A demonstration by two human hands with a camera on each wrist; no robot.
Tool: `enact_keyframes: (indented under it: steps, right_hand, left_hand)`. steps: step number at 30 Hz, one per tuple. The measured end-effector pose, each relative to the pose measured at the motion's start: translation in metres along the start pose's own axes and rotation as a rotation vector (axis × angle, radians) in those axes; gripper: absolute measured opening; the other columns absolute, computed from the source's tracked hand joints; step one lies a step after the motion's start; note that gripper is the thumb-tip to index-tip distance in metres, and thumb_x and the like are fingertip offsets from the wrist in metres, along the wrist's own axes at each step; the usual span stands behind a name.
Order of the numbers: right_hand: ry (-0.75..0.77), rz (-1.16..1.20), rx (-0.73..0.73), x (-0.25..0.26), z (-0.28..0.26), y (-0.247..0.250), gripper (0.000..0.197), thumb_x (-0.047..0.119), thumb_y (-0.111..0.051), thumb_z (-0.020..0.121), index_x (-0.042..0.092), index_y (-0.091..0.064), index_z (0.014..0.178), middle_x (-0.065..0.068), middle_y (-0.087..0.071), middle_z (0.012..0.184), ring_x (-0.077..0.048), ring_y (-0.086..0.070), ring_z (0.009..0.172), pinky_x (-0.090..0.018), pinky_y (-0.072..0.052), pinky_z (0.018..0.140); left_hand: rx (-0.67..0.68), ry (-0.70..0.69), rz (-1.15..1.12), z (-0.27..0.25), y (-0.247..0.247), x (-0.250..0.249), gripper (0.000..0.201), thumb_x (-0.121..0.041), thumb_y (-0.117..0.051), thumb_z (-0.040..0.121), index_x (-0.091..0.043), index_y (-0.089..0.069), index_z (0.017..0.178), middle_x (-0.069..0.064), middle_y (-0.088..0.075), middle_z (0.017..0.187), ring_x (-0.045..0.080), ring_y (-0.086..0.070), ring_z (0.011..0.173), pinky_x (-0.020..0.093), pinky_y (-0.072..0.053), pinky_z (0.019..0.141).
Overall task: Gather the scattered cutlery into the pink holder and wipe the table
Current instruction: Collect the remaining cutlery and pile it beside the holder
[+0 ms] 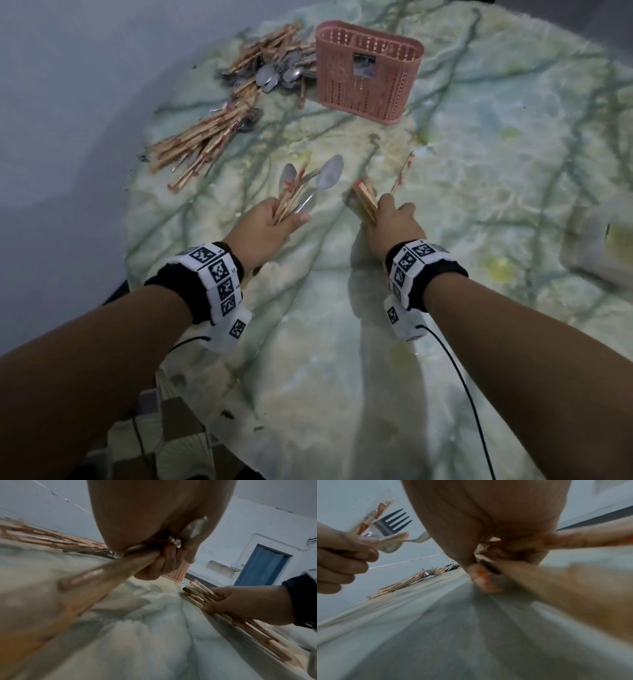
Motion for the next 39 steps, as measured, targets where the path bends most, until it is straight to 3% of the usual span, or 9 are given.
enact_keyframes:
  steps: [5, 9, 15, 19, 23, 27, 30, 34, 39]
  right_hand:
    - [0.034, -0.041, 0.034, -0.007, 0.002, 0.007, 0.021, 0.017, -0.047, 0.1, 0.008, -0.039, 0.117, -0.017, -0.059, 0.105, -0.032, -0.053, 0.072, -0.04, -0.041, 0.064]
    - [-0.007, 0.069, 0.133, -0.007, -0.003, 0.009, 0.032, 0.029, -0.059, 0.095, 0.009, -0.04, 0.111, -0.011, -0.057, 0.093, -0.032, -0.056, 0.079, -0.037, -0.043, 0.068]
    - [0.042, 0.628, 0.12, 0.023, -0.018, 0.022, 0.021, 0.035, -0.057, 0.092, 0.017, -0.064, 0.084, -0.002, -0.063, 0.077, -0.027, -0.061, 0.078, -0.033, -0.044, 0.066]
    - [0.037, 0.979, 0.186, 0.056, -0.027, 0.029, 0.019, 0.028, -0.054, 0.093, 0.012, -0.063, 0.099, -0.005, -0.072, 0.086, -0.027, -0.073, 0.09, -0.049, -0.057, 0.091]
    - [0.046, 1.298, 0.353, 0.089, -0.043, 0.03, 0.007, 0.012, -0.044, 0.106, 0.009, -0.048, 0.11, -0.017, -0.068, 0.089, -0.032, -0.073, 0.075, -0.047, -0.061, 0.079]
    - [0.078, 1.286, 0.355, 0.114, -0.043, 0.025, 0.003, 0.007, -0.042, 0.107, 0.009, -0.044, 0.107, -0.012, -0.057, 0.077, -0.025, -0.058, 0.058, -0.036, -0.055, 0.06]
    - [0.069, 1.216, 0.299, 0.134, -0.034, 0.014, 0.004, 0.008, -0.041, 0.107, 0.009, -0.044, 0.105, -0.011, -0.054, 0.078, -0.022, -0.052, 0.06, -0.029, -0.052, 0.055]
    - [-0.024, 1.196, 0.225, 0.17, -0.016, -0.007, 0.003, 0.01, -0.042, 0.107, 0.008, -0.046, 0.106, -0.012, -0.055, 0.08, -0.02, -0.054, 0.059, -0.031, -0.054, 0.059]
    - [-0.086, 1.17, 0.166, 0.224, 0.005, -0.038, 0.006, 0.01, -0.044, 0.106, 0.007, -0.047, 0.11, -0.013, -0.059, 0.084, -0.019, -0.06, 0.061, -0.035, -0.06, 0.065]
  left_hand:
    - [-0.053, -0.051, 0.007, 0.003, 0.008, -0.011, 0.031, -0.045, -0.065, 0.095, -0.014, -0.058, 0.095, -0.006, -0.055, 0.07, 0.008, -0.049, 0.056, 0.029, -0.041, 0.059]
    - [-0.042, -0.074, 0.062, 0.004, 0.012, -0.018, 0.032, -0.043, -0.062, 0.097, -0.012, -0.055, 0.095, 0.0, -0.055, 0.075, 0.014, -0.05, 0.063, 0.033, -0.043, 0.064]
    - [-0.061, -0.058, -0.094, -0.003, 0.028, -0.018, 0.004, -0.028, -0.052, 0.104, -0.024, -0.05, 0.103, -0.002, -0.067, 0.068, 0.016, -0.059, 0.057, 0.044, -0.053, 0.068]
    - [-0.107, -0.037, -0.174, -0.005, 0.048, -0.015, 0.01, -0.021, -0.049, 0.106, -0.028, -0.048, 0.098, -0.001, -0.066, 0.064, 0.02, -0.056, 0.05, 0.039, -0.047, 0.061]
    - [-0.139, -0.052, -0.144, 0.001, 0.075, -0.005, 0.01, -0.028, -0.053, 0.104, -0.032, -0.051, 0.095, -0.017, -0.055, 0.056, 0.011, -0.049, 0.052, 0.033, -0.044, 0.061]
    - [-0.173, -0.083, -0.135, 0.011, 0.102, 0.002, 0.016, -0.037, -0.054, 0.103, -0.029, -0.053, 0.089, -0.012, -0.048, 0.061, 0.014, -0.043, 0.055, 0.033, -0.038, 0.061]
    - [-0.165, -0.041, -0.231, 0.023, 0.12, 0.014, 0.014, -0.031, -0.052, 0.104, -0.017, -0.054, 0.101, -0.004, -0.043, 0.067, 0.013, -0.038, 0.056, 0.031, -0.035, 0.056]
    - [-0.036, -0.023, -0.342, 0.047, 0.147, 0.029, 0.005, -0.012, -0.044, 0.104, -0.012, -0.048, 0.101, 0.002, -0.047, 0.062, 0.016, -0.041, 0.051, 0.026, -0.035, 0.043]
    - [0.068, 0.01, -0.271, 0.078, 0.192, 0.053, 0.019, -0.003, -0.039, 0.101, -0.009, -0.049, 0.115, 0.01, -0.062, 0.073, 0.019, -0.052, 0.052, 0.03, -0.046, 0.054]
Point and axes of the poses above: each hand's wrist, its own z-axis towards the middle knuckle, its own y-axis out of the back of the hand, x = y × z, the point moved 6 cm from there along z, towards the middle knuckle
